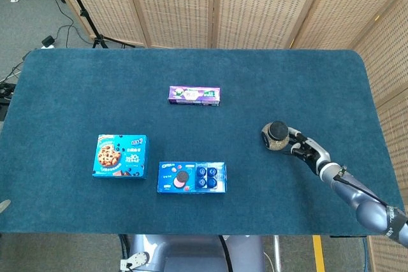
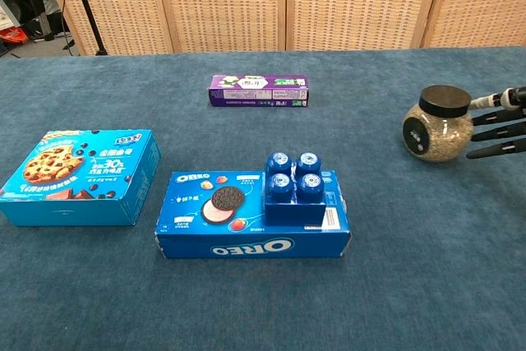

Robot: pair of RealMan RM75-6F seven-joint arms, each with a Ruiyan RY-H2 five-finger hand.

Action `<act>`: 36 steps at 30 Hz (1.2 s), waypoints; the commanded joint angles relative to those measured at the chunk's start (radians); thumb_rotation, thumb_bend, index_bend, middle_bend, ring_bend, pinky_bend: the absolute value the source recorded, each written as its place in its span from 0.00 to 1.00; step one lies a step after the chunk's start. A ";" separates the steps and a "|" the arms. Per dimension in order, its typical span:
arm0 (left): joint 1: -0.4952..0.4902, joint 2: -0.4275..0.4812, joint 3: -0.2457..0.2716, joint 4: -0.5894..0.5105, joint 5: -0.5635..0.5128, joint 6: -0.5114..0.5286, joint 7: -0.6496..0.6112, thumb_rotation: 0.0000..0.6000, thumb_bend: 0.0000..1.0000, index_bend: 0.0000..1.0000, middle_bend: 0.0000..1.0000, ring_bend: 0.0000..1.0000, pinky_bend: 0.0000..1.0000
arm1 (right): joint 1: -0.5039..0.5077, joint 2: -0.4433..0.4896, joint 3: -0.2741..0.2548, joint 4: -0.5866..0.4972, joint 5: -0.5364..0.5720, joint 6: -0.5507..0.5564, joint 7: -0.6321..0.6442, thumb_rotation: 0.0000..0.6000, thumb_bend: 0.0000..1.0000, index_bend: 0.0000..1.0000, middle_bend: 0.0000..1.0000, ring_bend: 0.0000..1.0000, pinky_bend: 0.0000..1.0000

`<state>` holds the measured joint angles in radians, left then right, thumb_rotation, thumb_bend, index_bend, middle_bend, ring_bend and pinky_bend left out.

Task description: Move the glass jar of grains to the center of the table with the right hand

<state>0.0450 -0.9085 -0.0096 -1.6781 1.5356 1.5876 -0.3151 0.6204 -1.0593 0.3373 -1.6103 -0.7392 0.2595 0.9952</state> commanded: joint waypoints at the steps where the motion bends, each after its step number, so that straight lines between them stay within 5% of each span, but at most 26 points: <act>1: -0.001 0.001 0.000 -0.001 -0.001 -0.002 -0.002 1.00 0.00 0.00 0.00 0.00 0.00 | 0.031 0.000 -0.014 -0.036 0.045 0.028 -0.025 1.00 1.00 0.00 0.00 0.00 0.18; 18: -0.007 0.009 -0.003 0.008 -0.012 -0.016 -0.034 1.00 0.00 0.00 0.00 0.00 0.00 | 0.243 -0.077 -0.158 -0.127 0.337 0.229 -0.255 1.00 1.00 0.00 0.00 0.00 0.18; 36: -0.022 0.012 -0.011 0.004 -0.043 -0.053 -0.030 1.00 0.00 0.00 0.00 0.00 0.00 | 0.357 -0.169 -0.139 -0.137 0.524 0.297 -0.379 1.00 1.00 0.00 0.01 0.00 0.18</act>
<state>0.0236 -0.8967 -0.0199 -1.6736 1.4939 1.5360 -0.3461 0.9705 -1.2209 0.1934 -1.7474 -0.2246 0.5528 0.6236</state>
